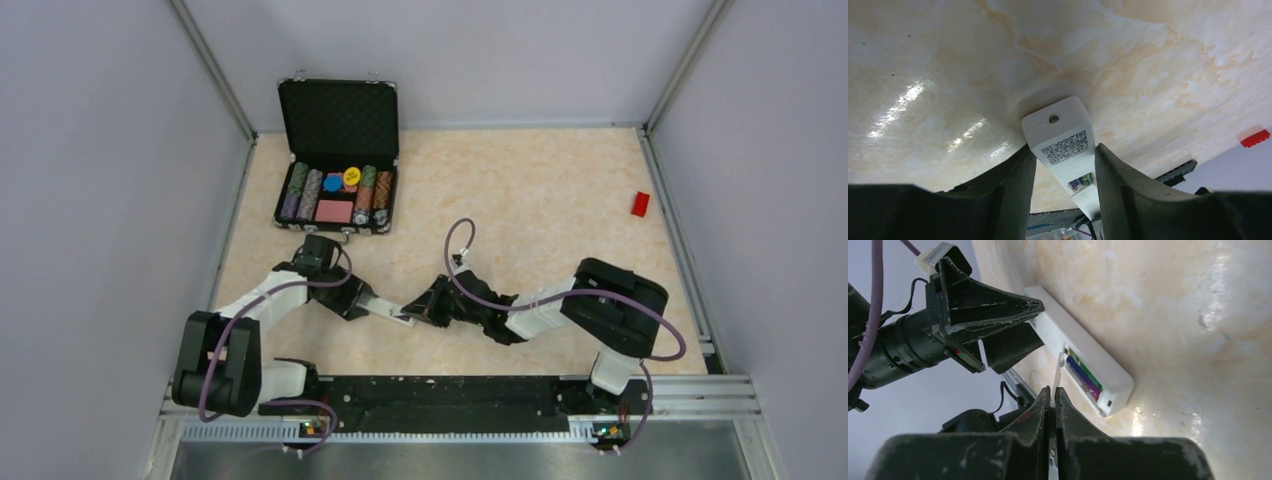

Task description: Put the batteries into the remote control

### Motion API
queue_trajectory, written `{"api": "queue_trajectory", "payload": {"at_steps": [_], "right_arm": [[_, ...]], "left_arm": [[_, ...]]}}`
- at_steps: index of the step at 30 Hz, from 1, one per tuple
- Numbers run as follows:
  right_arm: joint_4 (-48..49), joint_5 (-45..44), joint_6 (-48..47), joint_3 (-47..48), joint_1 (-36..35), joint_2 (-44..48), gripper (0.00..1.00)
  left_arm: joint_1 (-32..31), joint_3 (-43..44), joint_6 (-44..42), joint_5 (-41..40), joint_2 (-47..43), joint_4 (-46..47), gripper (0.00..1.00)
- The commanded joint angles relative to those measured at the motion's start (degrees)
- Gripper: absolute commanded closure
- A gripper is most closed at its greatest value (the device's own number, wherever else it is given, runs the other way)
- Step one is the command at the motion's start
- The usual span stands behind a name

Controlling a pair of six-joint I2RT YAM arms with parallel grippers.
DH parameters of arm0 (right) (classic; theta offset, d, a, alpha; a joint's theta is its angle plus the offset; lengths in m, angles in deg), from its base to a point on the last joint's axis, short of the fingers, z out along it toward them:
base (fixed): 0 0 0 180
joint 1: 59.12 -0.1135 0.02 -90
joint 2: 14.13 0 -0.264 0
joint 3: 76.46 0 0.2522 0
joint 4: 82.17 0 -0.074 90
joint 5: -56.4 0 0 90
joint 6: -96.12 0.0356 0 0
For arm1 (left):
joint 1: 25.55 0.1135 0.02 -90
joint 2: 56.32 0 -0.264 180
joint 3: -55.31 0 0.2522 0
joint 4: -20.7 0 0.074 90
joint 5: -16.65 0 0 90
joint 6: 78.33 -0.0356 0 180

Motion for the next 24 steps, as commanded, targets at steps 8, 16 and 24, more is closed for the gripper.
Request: {"api": "queue_trajectory", "payload": {"at_steps": [8,16,24], "right_arm": [[9.8,-4.3,-0.2,-2.2,0.4,-2.5,1.00],[10.7,-3.3,4.5,-2.3,-0.5,-3.3,1.00],[6.4,-5.1,6.8,-2.3,-2.1,-2.6,1.00]], "left_arm": [[0.0,-2.0,3.6,-4.4,0.8,-2.0,0.60],[0.0,-2.8,3.5,-3.2,0.2,-1.5,0.60],[0.0,-3.8,4.1,-2.2,-0.6,-0.3,0.60]]}}
